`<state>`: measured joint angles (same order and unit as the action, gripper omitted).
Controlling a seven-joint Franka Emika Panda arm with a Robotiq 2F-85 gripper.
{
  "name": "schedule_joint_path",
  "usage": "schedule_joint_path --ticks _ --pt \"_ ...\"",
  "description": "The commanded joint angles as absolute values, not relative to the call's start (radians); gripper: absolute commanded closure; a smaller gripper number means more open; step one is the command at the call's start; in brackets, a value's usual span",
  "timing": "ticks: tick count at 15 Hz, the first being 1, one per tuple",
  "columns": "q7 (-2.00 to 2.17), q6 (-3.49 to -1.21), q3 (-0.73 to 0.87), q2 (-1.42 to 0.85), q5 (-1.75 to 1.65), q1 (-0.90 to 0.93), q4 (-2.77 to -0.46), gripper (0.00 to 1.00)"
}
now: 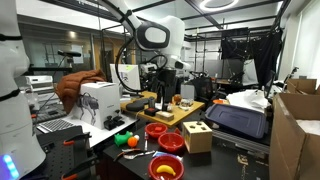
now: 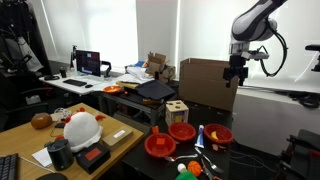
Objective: Remove the banana from the red bowl
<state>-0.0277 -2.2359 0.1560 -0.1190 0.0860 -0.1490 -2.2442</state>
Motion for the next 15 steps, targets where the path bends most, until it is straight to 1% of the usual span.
schedule_joint_path --ticks 1,7,15 --pt "0.023 -2.311 0.168 -0.195 0.090 -0.167 -2.242 0.00" --pt "0.007 -2.380 0.165 -0.348 0.097 -0.192 -2.196 0.00" --pt "-0.020 -2.320 0.113 -0.475 0.146 -0.205 -2.088 0.00"
